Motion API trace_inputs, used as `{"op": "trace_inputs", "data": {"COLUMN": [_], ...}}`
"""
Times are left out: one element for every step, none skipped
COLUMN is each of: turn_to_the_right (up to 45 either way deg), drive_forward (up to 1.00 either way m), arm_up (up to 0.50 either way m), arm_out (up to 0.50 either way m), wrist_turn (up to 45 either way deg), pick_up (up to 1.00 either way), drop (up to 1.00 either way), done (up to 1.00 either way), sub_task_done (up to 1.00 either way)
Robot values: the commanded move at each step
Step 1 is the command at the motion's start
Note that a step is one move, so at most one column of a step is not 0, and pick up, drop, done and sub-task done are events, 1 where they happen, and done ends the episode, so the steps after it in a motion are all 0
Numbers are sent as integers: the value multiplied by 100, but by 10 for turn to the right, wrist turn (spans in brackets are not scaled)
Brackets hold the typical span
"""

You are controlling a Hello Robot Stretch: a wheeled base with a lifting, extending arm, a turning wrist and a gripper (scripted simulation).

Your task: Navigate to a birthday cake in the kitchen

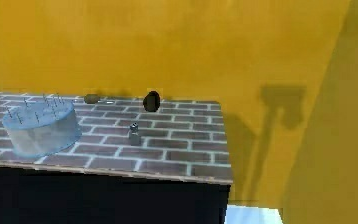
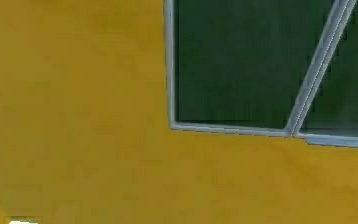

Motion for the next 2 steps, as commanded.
{"op": "trace_inputs", "data": {"turn_to_the_right": [-330,0], "drive_forward": [0,0], "arm_up": [0,0], "arm_out": [0,0], "wrist_turn": [0,0], "pick_up": [0,0], "drop": [0,0], "done": [0,100], "sub_task_done": [0,0]}}
